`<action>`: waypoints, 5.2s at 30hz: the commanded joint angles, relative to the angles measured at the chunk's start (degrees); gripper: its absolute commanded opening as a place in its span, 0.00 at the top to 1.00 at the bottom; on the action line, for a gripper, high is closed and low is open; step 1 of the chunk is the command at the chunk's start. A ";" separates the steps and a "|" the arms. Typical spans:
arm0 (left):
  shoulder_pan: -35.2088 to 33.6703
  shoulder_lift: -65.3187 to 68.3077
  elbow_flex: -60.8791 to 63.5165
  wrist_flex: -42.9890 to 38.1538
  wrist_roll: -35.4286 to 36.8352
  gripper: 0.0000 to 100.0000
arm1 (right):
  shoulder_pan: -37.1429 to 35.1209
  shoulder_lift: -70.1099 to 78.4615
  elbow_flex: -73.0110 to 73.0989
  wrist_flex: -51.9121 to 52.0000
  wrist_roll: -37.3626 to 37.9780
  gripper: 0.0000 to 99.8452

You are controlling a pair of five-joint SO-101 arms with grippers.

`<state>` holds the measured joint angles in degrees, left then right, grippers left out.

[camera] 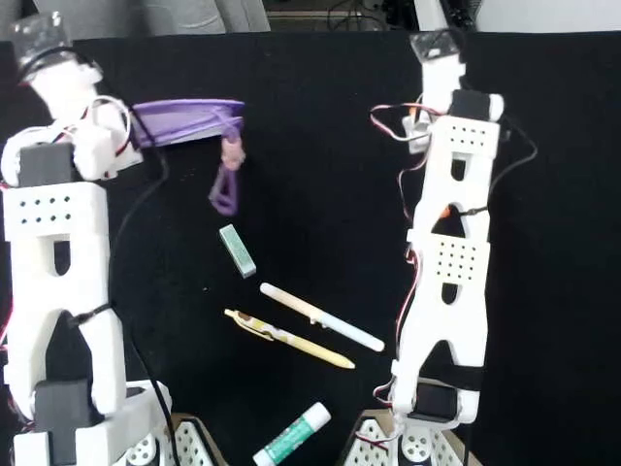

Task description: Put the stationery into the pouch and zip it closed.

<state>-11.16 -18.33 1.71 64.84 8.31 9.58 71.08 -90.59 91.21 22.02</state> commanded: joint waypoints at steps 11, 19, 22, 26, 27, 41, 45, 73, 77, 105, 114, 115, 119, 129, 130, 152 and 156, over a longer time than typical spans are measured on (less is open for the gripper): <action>12.44 15.56 -36.62 20.75 3.34 0.97 | 0.53 -16.22 -5.23 3.60 -3.78 0.99; 19.56 23.82 -49.71 33.23 5.89 0.97 | 0.26 -30.11 -5.14 8.18 -12.92 0.99; 21.41 24.00 -50.15 35.34 5.89 0.97 | -1.32 -35.91 -5.05 9.49 -14.77 0.99; 21.76 24.00 -50.07 35.78 5.89 0.97 | -4.75 -42.86 -5.05 9.93 -17.93 0.99; 21.76 24.00 -50.07 35.87 5.89 0.97 | -5.63 -44.62 -4.97 9.93 -19.08 0.99; 24.48 15.91 -40.48 35.87 5.98 0.97 | -17.49 -68.18 7.34 10.20 -24.35 0.99; 25.71 7.38 -35.30 35.43 5.98 0.97 | -21.01 -76.97 18.33 9.32 -24.18 0.99; 27.56 1.14 -21.58 29.98 10.29 0.97 | -23.30 -99.74 37.23 2.90 -24.18 0.99; 29.41 1.14 -21.58 30.15 10.11 0.97 | -23.30 -105.45 47.52 -3.16 -24.18 0.99; 31.87 1.23 -21.49 29.89 10.29 0.97 | -26.73 -150.73 137.54 -76.66 -28.31 0.99; 31.69 1.23 -21.49 29.80 10.29 0.97 | -26.64 -151.08 155.38 -99.78 -28.22 0.99; 31.69 1.23 -21.49 29.80 10.29 0.97 | -26.64 -151.08 156.35 -100.57 -27.96 0.99; 31.78 1.41 -21.58 29.63 10.29 0.97 | -26.64 -149.76 159.25 -101.89 -27.87 0.99; 31.60 1.76 -21.49 28.48 10.37 0.97 | -26.90 -147.91 169.80 -109.27 -25.23 0.99; 31.60 1.76 -21.49 28.48 10.37 0.97 | -27.69 -147.91 170.86 -109.71 -23.12 0.99; 17.98 1.23 -22.20 25.49 10.29 0.97 | -34.11 -160.04 168.04 -97.41 -6.86 0.78; 11.30 1.23 -22.73 23.47 10.29 0.97 | -34.37 -159.25 157.58 -83.34 -6.86 0.78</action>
<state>4.48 -14.46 -19.47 90.59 17.98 -25.58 -87.60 76.00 -1.19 15.08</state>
